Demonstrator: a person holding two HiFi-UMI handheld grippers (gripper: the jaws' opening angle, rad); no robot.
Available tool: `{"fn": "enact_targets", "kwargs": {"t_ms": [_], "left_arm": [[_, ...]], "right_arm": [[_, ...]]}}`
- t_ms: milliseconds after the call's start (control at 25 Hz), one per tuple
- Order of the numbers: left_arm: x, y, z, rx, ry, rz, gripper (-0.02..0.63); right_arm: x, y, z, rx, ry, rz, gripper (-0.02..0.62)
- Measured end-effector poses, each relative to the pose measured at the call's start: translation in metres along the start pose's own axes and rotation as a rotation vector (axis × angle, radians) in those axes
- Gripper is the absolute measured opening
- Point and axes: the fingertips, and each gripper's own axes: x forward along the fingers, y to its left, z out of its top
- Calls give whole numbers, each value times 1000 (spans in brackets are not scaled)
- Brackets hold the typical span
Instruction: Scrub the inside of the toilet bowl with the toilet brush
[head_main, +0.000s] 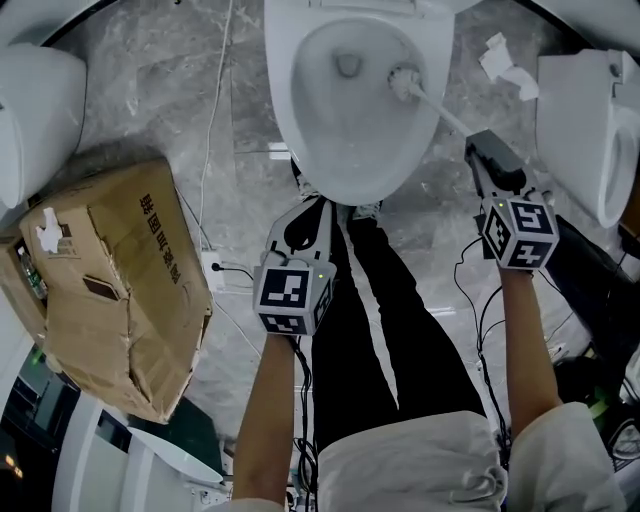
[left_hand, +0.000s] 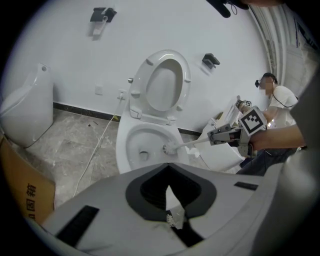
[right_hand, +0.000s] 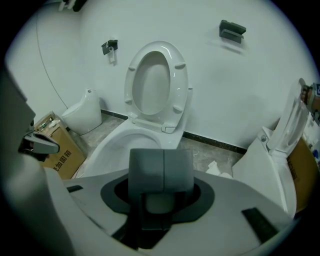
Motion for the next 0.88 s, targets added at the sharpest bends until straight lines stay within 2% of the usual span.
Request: {"fn": "enact_targets", "kwargs": {"t_ms": [240, 880], "left_arm": [[9, -12, 9, 34, -2, -24, 21], [24, -25, 20, 8, 6, -48, 21]], "right_arm": [[-11, 3, -18, 61, 5, 23, 179], [-49, 35, -63, 110, 71, 57, 181]]}}
